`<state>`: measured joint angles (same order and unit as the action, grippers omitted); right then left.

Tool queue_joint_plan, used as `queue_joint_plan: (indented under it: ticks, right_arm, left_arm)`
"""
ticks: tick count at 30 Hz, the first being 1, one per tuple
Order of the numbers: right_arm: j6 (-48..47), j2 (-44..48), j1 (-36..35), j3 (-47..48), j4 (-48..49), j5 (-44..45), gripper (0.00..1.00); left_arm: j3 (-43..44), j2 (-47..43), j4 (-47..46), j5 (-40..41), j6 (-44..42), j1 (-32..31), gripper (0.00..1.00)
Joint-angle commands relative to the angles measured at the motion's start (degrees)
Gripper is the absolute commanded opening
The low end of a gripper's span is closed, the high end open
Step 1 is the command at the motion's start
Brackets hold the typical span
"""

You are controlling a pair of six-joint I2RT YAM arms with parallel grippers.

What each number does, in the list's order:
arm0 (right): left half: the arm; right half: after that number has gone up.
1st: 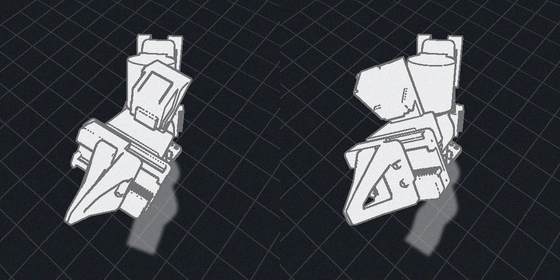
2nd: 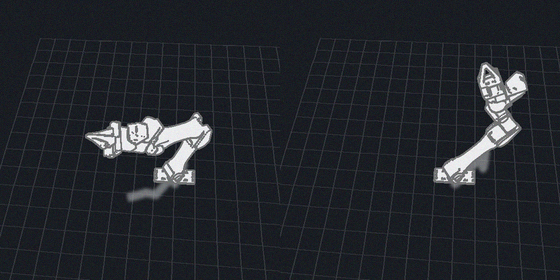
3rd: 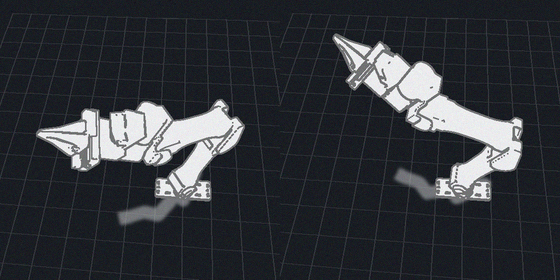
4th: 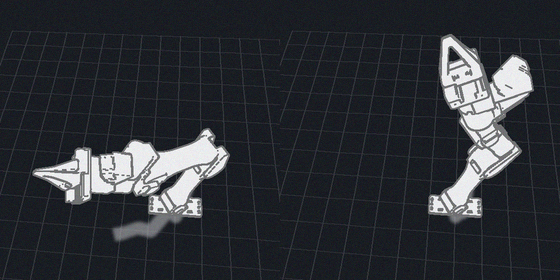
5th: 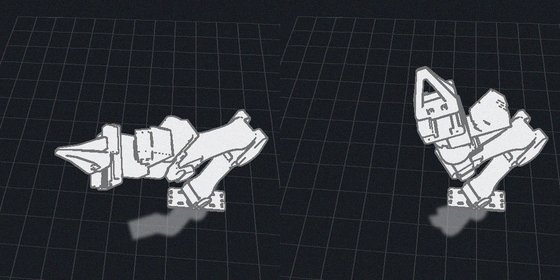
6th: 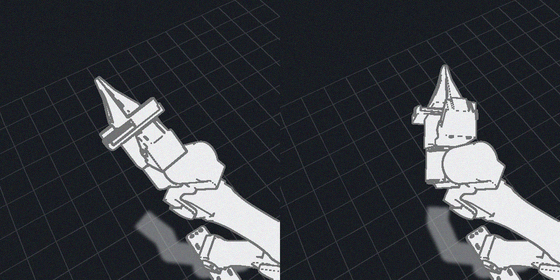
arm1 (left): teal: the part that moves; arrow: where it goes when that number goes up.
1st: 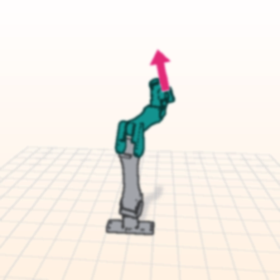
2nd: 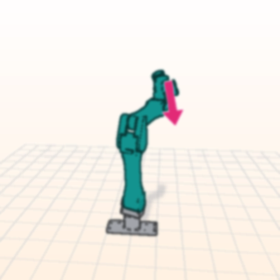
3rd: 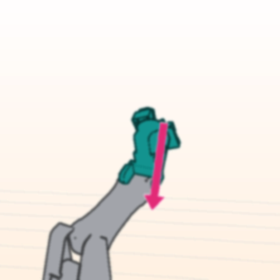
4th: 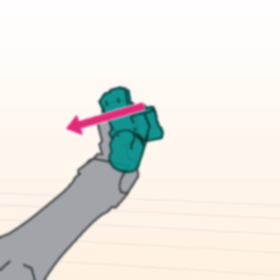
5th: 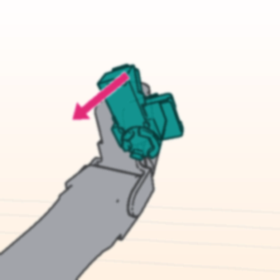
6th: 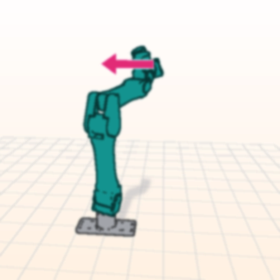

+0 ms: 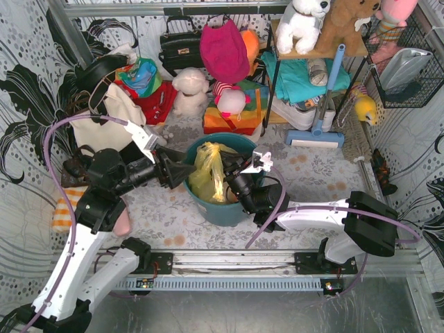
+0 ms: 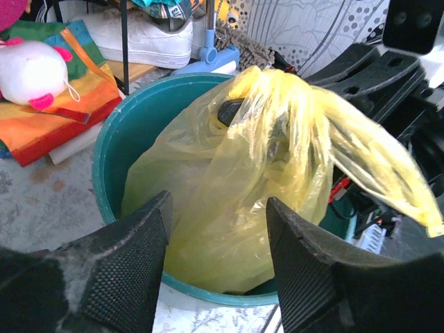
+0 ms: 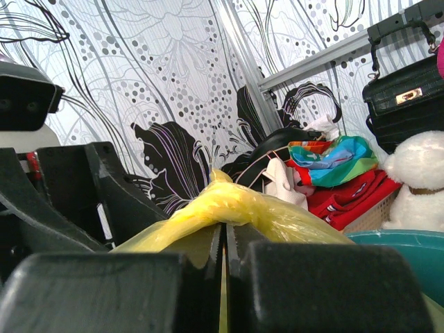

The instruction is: Tie the trash bag

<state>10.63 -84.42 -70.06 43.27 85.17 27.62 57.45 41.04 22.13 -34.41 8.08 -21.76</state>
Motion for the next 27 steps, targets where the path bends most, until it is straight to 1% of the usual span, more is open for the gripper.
queue_joint_plan:
  ticks: [1, 4, 8, 11, 13, 14, 16, 19, 23, 25, 27]
  right_arm:
    - [0.43, 0.13, -0.07, 1.68, 2.83, -0.73, 0.00]
    - [0.44, 0.19, -0.08, 1.82, 2.72, -0.89, 0.00]
    - [0.68, 0.38, -0.07, 1.65, 2.53, -1.09, 0.00]
    - [0.81, 0.40, -0.07, 1.65, 2.30, -1.12, 0.00]
    - [0.96, 0.25, -0.07, 1.62, 2.34, -1.07, 0.00]
    - [0.88, 0.18, -0.07, 1.62, 2.43, -0.94, 0.00]
    - [0.94, 0.13, -0.07, 1.70, 2.41, -0.82, 0.00]
    - [0.61, -0.08, -0.07, 1.66, 2.61, -0.51, 0.00]
    - [-0.21, -0.60, -0.07, 1.85, 2.99, 0.20, 0.00]
    - [-1.08, -0.93, -0.07, 2.04, 3.33, 0.62, 0.00]
    - [-2.10, -1.57, -0.09, 2.21, 4.10, 1.33, 0.00]
  left_arm:
    - [-4.36, -0.76, -12.62, -1.73, -2.88, -0.21, 0.67]
    - [-7.14, -0.09, -18.36, -4.26, -3.71, -0.24, 0.68]
    - [-8.85, 1.43, -23.21, -3.28, -4.55, -0.21, 0.69]
    - [-8.96, 3.16, -26.89, -4.61, -4.47, -0.20, 0.69]
    - [-8.22, 4.70, -27.69, -6.95, -4.43, -0.21, 0.68]
    - [-7.82, 5.42, -27.63, -8.14, -4.39, -0.15, 0.66]
    - [-6.97, 6.38, -26.95, -10.23, -4.66, -0.15, 0.58]
    - [-6.30, 6.17, -24.66, -11.66, -5.30, -0.17, 0.39]
    - [-5.85, 5.27, -21.93, -13.08, -5.15, -0.19, 0.18]
    - [-5.66, 4.94, -20.91, -14.70, -4.65, -0.14, 0.11]
    - [-5.60, 4.72, -20.96, -17.28, -3.40, -0.14, 0.08]
